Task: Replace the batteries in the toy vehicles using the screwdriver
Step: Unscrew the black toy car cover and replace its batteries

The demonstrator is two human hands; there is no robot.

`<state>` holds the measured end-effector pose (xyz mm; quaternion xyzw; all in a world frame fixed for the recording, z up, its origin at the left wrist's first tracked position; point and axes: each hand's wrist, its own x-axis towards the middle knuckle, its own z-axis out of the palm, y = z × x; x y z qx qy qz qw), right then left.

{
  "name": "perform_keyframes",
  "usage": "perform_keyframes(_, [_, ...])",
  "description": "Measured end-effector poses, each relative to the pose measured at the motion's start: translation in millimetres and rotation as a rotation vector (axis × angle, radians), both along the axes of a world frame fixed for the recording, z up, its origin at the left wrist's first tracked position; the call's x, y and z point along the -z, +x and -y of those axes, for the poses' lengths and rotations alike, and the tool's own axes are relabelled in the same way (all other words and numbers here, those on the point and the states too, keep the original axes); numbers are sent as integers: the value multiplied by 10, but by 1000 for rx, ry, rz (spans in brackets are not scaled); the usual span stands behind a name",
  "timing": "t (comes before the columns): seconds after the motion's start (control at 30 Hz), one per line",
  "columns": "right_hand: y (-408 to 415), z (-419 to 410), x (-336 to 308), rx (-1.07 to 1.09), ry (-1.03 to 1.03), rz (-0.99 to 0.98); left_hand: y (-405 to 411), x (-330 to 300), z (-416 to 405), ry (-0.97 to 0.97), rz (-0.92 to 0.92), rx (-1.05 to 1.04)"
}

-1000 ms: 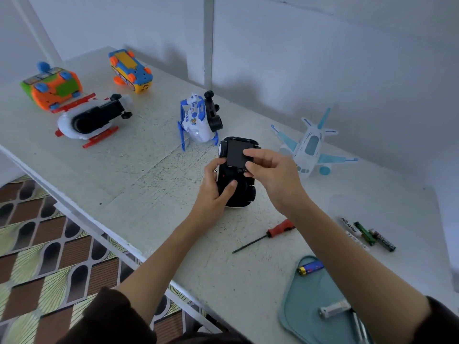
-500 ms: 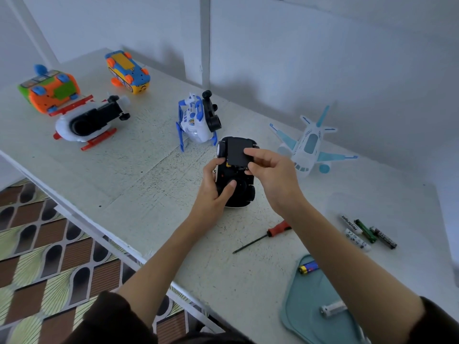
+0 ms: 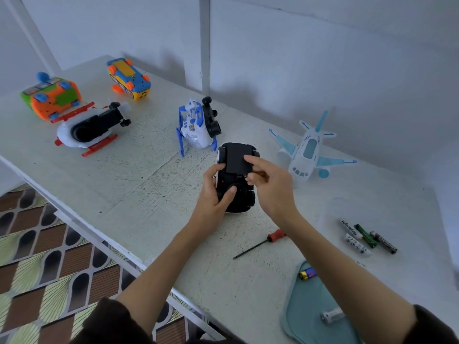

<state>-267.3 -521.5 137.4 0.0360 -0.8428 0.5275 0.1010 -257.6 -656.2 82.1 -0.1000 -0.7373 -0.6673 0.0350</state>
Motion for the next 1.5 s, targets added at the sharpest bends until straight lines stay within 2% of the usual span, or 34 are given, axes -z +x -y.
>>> perform_keyframes(0.2, [-62, -27, 111, 13, 320, -333, -8, -5, 7, 26, 9, 7])
perform_keyframes(0.4, [-100, -56, 199, 11, 420, -463, -24, 18, 4, 26, 0, 10])
perform_keyframes(0.7, [-133, -116, 173, -117, 424, -296, -33, 12, 0, 9, 4, -2])
perform_keyframes(1.03, [-172, 6, 23, 22, 535, -117, -28, -13, 0, -31, 0, -10])
perform_keyframes(1.23, [-163, -73, -54, -72, 486, -98, -26, 12, 5, -40, -7, -20])
perform_keyframes(1.33, [-116, -247, -175, -90, 420, -184, -23, 18, 9, -53, -21, -22])
perform_keyframes(1.4, [-48, -448, -273, -210, 482, -181, -22, 27, 12, -56, -38, -20])
perform_keyframes(1.5, [131, -691, -276, -526, 726, 104, -31, 39, 25, -59, -51, -26])
